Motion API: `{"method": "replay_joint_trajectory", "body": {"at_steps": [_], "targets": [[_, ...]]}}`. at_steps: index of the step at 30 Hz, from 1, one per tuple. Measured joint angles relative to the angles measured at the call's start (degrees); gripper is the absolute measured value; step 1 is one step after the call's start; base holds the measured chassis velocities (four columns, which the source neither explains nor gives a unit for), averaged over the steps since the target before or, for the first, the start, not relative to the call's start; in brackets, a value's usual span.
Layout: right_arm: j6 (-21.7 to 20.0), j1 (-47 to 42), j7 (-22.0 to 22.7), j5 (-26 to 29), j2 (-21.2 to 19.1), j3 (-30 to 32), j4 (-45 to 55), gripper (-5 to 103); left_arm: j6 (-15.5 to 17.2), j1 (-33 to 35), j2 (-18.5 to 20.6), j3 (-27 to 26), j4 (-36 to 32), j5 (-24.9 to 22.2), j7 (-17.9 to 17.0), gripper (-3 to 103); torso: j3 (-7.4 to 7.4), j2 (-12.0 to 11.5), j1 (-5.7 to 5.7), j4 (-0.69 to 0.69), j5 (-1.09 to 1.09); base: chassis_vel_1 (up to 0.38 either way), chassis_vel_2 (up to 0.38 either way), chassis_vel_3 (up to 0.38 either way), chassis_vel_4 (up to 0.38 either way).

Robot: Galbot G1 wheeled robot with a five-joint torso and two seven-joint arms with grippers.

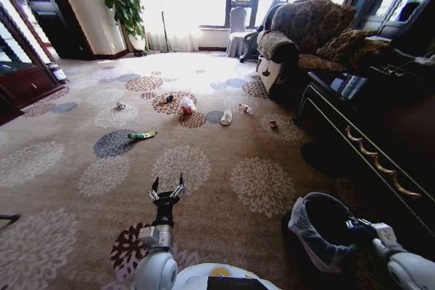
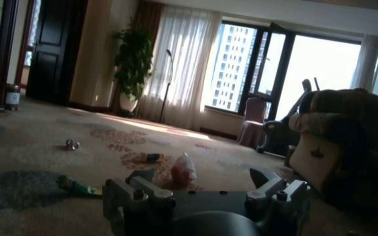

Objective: Pick up the trash from the ground and place it into the trash bin.

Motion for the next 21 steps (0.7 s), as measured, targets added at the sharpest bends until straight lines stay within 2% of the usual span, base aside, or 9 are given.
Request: {"method": "replay_joint_trajectory", "body": {"at_steps": [9,17,21], "targets": [[2.3,0.0,-0.4,3.2,3.3,1.8,6.4,1,-0.5,0.5,0.1,0.1,-0.4,0.3,0.1,98,0.02,0.0,0.00,0.03,0.15,0.000,0.000,0.000,0.000],[2.5,0.5,-0.3,4.3,6.1,2.2,11.9,0,-0.9,1.1,0.1,0.2,-1.0,0.7,0.1,98,0.02,0.0,0.00,0.07,0.10,0.000,0.000,0.000,0.000],[2.8,1.4,-0.3,4.8,7.3,2.1,13.3,0,-1.0,1.3,0.1,0.1,-1.3,0.7,0.1,98,0.02,0.0,0.00,0.05,0.07,0.000,0.000,0.000,0.000]]}}
